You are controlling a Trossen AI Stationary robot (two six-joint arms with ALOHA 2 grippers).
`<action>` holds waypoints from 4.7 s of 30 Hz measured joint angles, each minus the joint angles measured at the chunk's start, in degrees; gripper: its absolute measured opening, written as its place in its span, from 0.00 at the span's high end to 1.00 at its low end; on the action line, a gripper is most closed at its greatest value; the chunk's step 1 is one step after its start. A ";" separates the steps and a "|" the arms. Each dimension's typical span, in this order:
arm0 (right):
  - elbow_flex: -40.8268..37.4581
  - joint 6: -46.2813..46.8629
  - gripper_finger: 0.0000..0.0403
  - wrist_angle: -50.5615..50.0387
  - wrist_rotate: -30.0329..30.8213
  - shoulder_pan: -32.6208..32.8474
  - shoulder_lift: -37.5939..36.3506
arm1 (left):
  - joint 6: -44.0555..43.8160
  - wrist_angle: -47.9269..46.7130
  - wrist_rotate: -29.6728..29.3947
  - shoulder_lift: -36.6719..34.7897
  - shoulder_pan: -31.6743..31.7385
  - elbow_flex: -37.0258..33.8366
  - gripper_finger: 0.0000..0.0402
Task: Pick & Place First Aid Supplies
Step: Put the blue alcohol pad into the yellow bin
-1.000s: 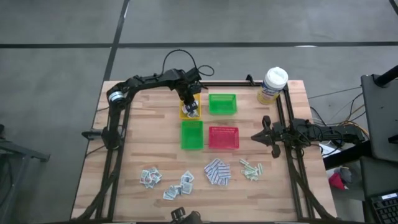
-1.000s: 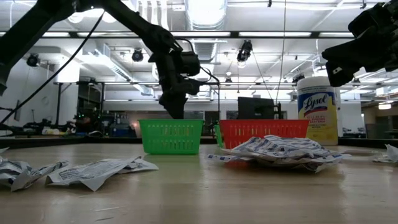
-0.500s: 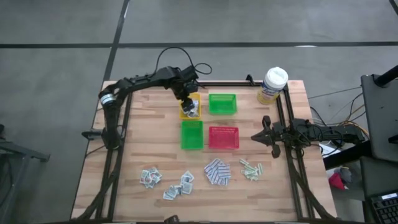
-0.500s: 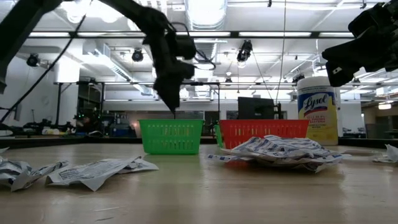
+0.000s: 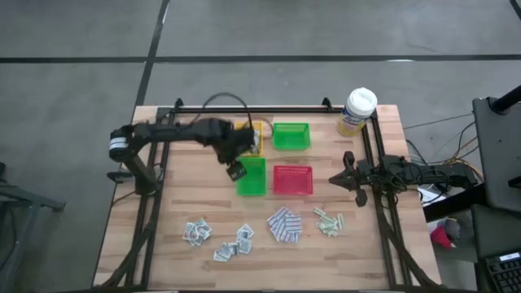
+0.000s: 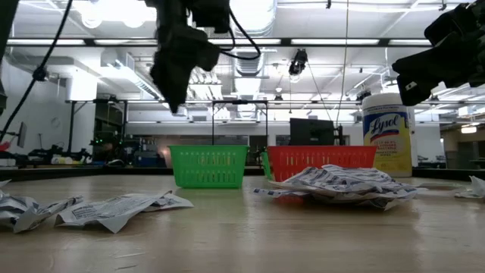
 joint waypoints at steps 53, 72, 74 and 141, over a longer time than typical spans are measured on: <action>0.00 0.02 0.93 0.00 0.00 -0.02 0.02 | -23.31 35.31 -7.16 -0.94 -44.94 -23.54 0.43; -0.02 0.02 0.93 0.00 0.00 -0.02 0.02 | -23.38 37.40 -9.04 3.28 -44.63 -25.02 0.43; 0.00 0.02 0.93 0.00 0.00 0.00 0.02 | -23.34 37.44 -9.06 3.48 -44.63 -25.02 0.43; -0.01 0.01 0.93 0.00 0.00 -0.02 0.02 | -16.45 36.94 -16.59 -9.77 -43.37 -23.31 1.00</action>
